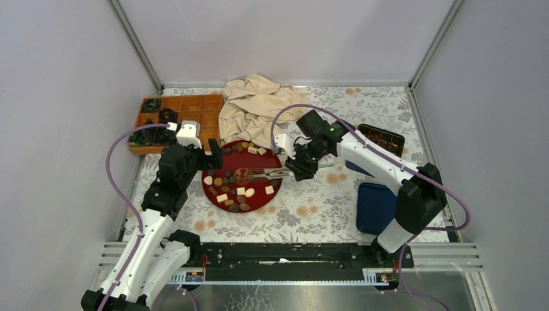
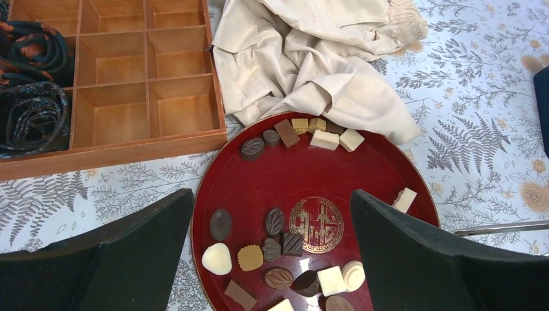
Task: Pack the chocolate
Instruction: Pick up the fake chocolate from the plate.
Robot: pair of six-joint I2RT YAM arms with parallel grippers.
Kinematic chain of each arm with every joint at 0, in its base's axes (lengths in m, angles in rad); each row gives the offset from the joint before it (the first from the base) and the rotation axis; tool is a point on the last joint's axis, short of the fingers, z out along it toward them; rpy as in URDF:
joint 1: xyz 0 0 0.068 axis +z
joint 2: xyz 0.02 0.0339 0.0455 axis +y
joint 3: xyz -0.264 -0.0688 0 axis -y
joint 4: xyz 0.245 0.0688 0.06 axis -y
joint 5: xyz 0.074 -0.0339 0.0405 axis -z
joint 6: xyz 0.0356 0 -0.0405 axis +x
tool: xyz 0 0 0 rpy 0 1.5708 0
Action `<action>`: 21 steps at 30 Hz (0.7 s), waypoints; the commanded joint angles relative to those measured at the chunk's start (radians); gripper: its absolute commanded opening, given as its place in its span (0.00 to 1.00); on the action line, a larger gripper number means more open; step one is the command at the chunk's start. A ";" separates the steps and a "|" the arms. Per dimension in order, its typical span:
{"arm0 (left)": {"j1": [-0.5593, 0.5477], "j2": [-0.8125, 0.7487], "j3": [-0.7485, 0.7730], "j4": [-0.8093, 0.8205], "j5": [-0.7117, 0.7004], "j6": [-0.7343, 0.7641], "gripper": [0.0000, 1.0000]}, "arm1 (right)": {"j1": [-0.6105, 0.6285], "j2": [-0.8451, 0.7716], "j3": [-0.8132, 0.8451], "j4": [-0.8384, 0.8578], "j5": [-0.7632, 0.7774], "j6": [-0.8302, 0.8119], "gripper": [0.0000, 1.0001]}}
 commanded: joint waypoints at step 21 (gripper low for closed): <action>0.008 -0.014 -0.010 0.053 -0.014 0.015 0.98 | 0.131 0.194 0.151 -0.002 0.101 0.063 0.40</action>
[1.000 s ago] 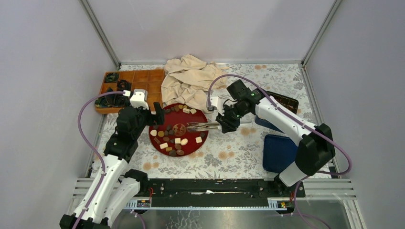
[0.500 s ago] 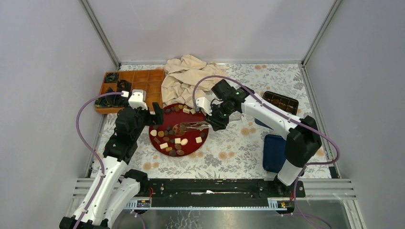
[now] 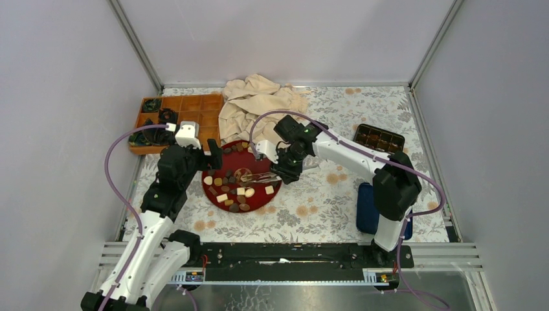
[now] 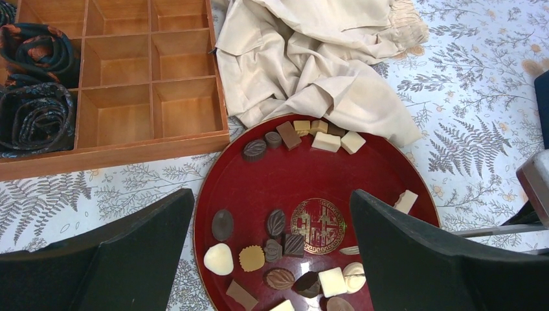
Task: Pack the chocolate
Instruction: Pick up the fake chocolate from the plate.
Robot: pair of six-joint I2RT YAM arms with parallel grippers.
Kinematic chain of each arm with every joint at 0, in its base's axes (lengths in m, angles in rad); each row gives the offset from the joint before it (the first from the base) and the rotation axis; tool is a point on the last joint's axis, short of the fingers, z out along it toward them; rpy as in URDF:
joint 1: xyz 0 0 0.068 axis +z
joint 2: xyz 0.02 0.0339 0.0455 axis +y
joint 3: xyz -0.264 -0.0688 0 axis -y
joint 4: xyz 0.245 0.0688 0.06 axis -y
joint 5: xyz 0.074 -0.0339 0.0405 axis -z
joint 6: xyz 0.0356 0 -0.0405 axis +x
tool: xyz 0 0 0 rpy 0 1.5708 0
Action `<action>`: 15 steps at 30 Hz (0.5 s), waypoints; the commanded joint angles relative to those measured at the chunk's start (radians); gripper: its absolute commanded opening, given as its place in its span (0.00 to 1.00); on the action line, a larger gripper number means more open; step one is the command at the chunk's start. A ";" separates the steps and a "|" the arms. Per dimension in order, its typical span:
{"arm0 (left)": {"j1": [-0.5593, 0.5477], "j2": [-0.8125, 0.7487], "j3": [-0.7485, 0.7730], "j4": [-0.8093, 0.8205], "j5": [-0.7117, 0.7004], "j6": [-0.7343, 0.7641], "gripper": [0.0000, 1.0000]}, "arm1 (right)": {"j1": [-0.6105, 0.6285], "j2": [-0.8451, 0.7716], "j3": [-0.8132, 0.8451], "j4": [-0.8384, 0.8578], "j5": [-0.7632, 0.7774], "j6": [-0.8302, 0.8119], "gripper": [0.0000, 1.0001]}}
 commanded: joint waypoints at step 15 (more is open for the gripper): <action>0.008 0.003 -0.006 0.051 0.003 0.015 0.98 | 0.019 -0.012 -0.033 -0.036 0.021 0.008 0.47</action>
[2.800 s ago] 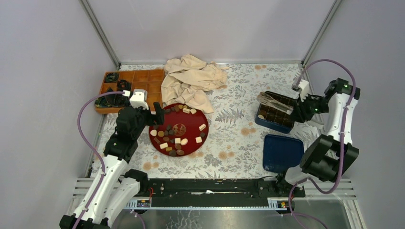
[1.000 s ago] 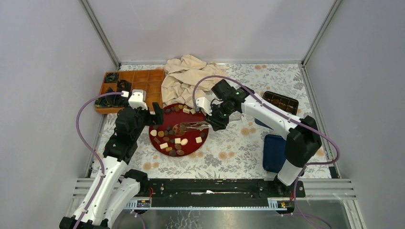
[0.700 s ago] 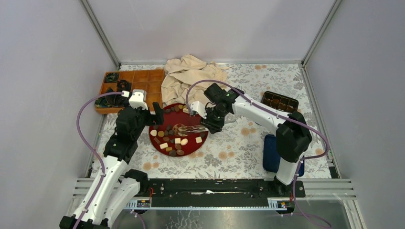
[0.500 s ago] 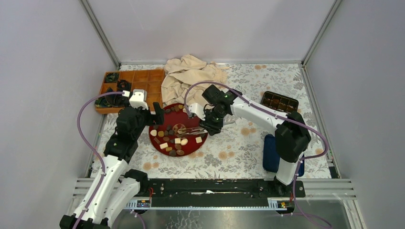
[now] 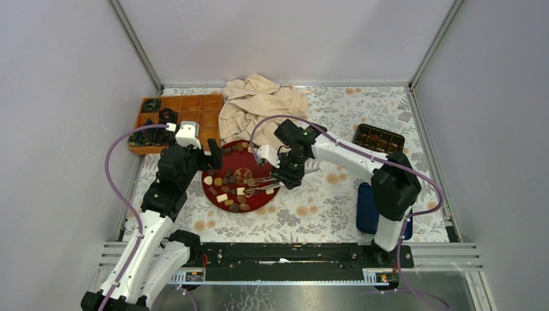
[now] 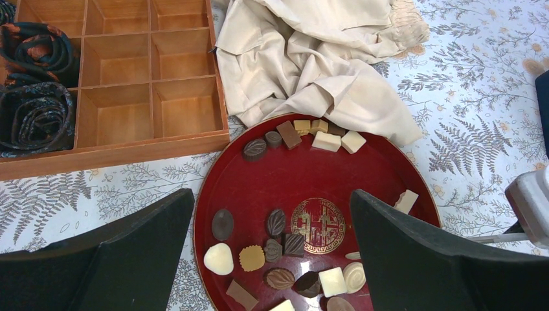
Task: Pack the chocolate
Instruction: Pick up the fake chocolate from the plate.
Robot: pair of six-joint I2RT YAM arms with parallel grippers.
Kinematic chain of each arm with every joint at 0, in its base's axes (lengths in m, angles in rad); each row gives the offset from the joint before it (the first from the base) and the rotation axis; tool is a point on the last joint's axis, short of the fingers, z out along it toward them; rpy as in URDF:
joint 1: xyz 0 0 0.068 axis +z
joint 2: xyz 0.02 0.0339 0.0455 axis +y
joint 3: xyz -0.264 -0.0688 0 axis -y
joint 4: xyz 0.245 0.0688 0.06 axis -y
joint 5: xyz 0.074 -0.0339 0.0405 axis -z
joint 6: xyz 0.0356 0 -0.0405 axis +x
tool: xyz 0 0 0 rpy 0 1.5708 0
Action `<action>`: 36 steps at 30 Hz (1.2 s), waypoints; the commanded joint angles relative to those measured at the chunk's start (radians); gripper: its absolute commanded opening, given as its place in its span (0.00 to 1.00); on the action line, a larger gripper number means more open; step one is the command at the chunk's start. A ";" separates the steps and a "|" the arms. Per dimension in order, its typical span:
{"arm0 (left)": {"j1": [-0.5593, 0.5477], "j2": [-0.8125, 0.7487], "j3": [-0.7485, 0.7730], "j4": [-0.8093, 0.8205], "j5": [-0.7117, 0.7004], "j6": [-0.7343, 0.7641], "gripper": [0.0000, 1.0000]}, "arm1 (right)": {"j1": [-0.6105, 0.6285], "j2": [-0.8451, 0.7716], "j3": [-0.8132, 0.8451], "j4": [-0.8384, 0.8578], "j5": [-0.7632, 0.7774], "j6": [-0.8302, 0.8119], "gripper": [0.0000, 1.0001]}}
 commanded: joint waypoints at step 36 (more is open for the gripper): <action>0.008 -0.008 -0.006 0.051 0.004 0.015 0.98 | 0.054 0.029 0.049 -0.063 0.187 -0.010 0.45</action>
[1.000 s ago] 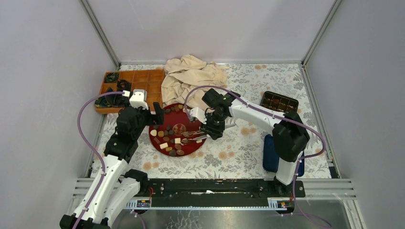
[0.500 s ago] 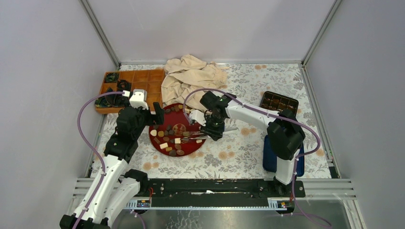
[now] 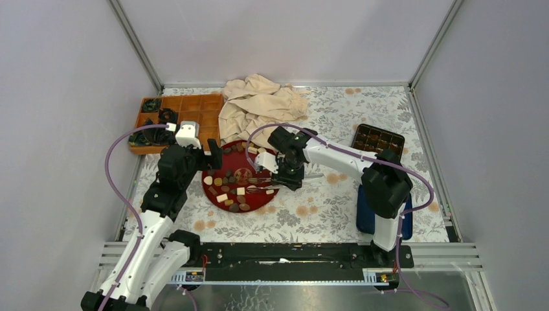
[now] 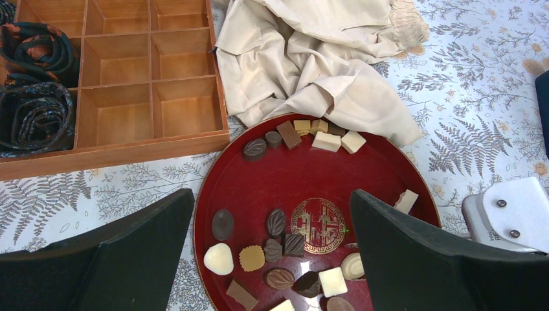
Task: Pack the chocolate
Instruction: Pick up the fake chocolate from the plate.
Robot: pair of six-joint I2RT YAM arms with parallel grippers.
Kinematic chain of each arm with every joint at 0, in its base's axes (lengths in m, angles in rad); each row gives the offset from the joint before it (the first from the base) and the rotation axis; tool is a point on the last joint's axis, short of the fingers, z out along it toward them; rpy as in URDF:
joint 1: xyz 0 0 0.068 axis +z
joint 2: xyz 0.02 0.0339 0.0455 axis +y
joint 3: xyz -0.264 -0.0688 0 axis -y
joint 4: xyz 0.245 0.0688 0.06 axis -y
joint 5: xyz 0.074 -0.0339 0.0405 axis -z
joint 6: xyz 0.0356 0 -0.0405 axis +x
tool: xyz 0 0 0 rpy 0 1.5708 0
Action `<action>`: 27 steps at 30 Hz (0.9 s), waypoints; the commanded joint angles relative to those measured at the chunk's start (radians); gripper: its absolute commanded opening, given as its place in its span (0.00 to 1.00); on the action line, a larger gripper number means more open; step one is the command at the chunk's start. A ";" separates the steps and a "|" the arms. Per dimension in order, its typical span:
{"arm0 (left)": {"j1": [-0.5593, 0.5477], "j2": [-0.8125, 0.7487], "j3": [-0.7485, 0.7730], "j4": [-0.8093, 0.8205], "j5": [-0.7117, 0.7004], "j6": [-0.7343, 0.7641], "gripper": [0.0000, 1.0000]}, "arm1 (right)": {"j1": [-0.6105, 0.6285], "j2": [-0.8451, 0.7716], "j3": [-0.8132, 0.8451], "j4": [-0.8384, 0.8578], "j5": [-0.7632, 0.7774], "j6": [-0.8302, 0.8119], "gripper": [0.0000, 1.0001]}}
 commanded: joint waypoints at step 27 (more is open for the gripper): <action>0.008 -0.020 -0.005 0.051 0.001 0.015 0.98 | -0.108 -0.174 0.011 -0.010 -0.254 0.024 0.00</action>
